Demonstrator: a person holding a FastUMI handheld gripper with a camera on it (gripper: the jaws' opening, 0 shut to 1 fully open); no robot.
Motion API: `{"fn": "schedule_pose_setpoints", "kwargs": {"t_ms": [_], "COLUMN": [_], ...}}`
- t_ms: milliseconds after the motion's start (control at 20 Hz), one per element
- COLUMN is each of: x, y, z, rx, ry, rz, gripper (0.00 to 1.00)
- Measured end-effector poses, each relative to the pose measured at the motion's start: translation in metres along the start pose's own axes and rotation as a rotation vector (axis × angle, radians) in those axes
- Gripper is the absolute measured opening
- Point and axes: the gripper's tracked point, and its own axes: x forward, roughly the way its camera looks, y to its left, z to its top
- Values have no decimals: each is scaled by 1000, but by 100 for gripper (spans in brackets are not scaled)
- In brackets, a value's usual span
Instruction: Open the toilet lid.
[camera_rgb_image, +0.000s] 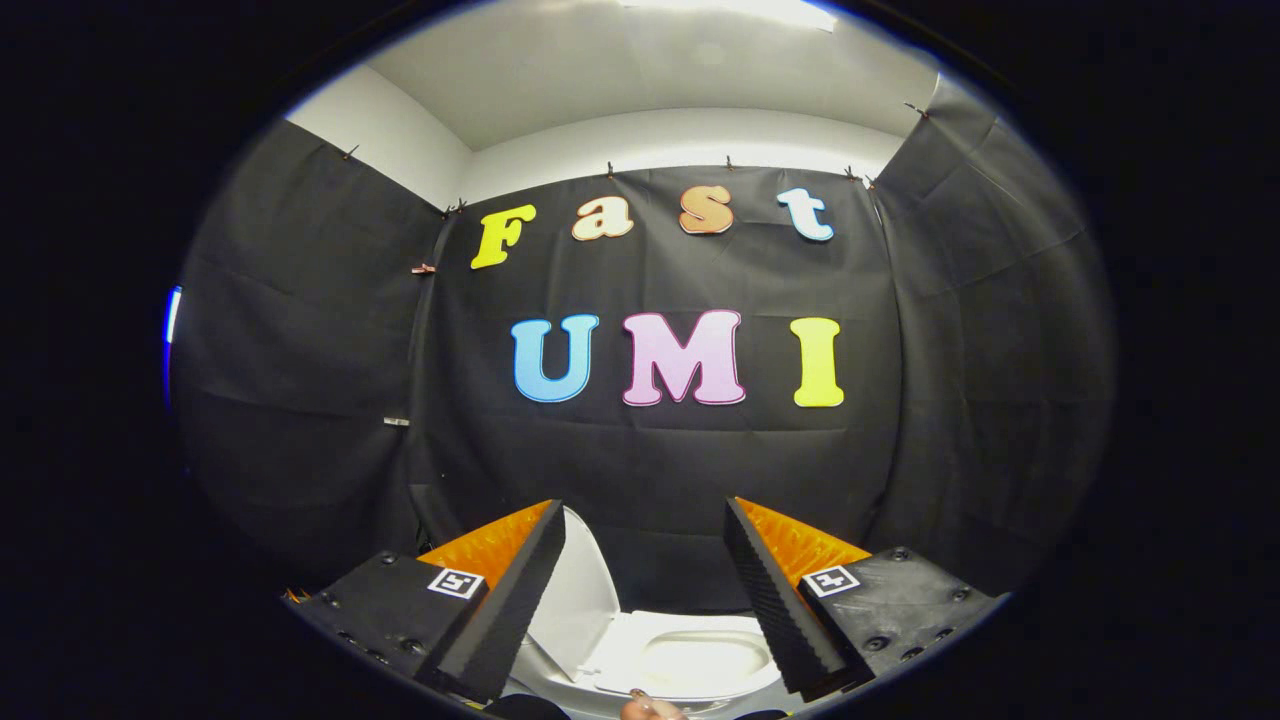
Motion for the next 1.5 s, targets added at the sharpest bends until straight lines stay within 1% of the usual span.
{"fn": "schedule_pose_setpoints", "kwargs": {"t_ms": [300, 500, 900, 1500], "x": [1, 0, 5, 8], "y": [-3, -2, -2, 7], "z": [0, 6, 3, 4], "rx": [4, 13, 29, 19], "ry": [11, 3, 19, 23], "rz": [-6, 7, 11, 22], "gripper": [100, 100, 100, 100]}}
